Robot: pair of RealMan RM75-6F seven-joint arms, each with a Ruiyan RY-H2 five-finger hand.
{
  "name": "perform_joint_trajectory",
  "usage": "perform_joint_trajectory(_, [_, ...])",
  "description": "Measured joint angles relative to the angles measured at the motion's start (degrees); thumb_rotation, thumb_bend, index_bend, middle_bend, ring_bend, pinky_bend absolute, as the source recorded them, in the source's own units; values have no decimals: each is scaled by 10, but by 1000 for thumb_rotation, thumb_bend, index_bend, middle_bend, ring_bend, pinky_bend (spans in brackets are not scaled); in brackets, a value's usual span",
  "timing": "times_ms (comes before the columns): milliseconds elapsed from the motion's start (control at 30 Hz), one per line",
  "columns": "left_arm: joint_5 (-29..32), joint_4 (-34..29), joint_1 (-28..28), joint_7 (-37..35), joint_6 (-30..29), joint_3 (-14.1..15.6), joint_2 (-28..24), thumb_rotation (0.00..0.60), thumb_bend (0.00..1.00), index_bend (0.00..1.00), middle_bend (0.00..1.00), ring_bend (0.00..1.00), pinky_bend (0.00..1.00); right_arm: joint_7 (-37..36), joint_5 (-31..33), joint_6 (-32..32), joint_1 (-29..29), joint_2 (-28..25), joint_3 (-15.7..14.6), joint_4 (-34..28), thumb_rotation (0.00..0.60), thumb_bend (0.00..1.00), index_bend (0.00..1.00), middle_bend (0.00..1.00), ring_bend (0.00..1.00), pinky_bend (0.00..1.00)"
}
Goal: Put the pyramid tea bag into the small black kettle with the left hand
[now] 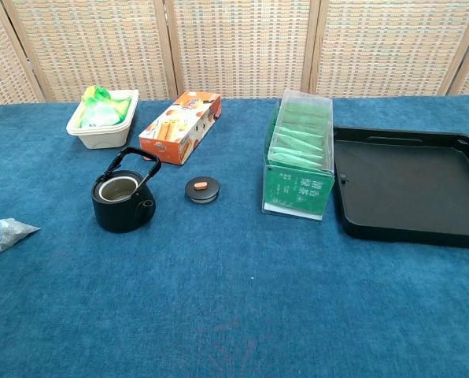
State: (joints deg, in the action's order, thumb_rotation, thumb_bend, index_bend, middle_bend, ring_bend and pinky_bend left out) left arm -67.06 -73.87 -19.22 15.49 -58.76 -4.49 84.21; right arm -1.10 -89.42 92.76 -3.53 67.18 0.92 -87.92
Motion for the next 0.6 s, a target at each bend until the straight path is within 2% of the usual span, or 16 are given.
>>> perform_joint_trajectory(600, [24, -15, -5, 8, 5, 0, -6, 600, 245, 536, 667, 557, 625, -2, 5, 0, -4, 1, 3, 2, 600, 19, 107, 147, 0, 64])
